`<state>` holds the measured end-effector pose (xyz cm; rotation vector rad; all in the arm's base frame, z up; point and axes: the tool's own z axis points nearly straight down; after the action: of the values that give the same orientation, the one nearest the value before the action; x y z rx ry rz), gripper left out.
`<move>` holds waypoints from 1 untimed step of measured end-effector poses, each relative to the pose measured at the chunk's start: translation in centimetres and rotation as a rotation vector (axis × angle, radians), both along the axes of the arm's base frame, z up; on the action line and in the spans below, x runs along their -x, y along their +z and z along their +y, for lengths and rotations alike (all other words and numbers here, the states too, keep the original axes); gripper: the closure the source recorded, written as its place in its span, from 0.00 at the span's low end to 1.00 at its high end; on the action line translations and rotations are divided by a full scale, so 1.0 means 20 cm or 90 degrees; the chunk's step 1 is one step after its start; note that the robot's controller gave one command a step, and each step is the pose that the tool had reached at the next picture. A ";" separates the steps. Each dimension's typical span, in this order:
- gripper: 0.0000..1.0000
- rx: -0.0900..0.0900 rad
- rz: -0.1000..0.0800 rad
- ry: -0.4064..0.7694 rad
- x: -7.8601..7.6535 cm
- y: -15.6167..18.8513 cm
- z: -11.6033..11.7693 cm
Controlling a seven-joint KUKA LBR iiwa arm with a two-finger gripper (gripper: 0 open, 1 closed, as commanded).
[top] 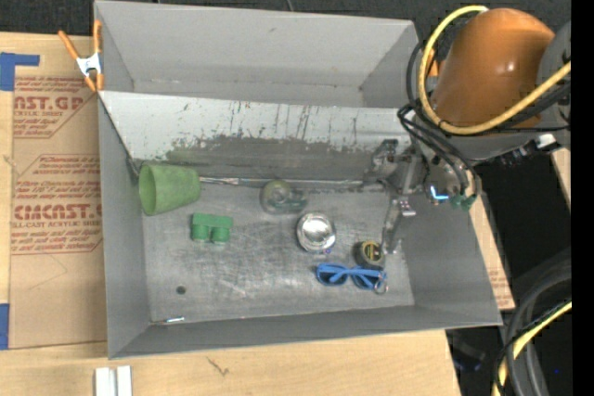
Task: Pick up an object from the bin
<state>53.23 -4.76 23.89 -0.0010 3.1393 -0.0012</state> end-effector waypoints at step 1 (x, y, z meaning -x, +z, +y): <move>0.00 0.000 -0.007 0.031 0.18 -0.84 -0.11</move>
Offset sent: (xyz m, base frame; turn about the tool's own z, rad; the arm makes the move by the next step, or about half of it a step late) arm -0.0391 -0.0214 -0.1689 -0.0519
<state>49.65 -6.89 7.03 -0.0783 3.1269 -0.0016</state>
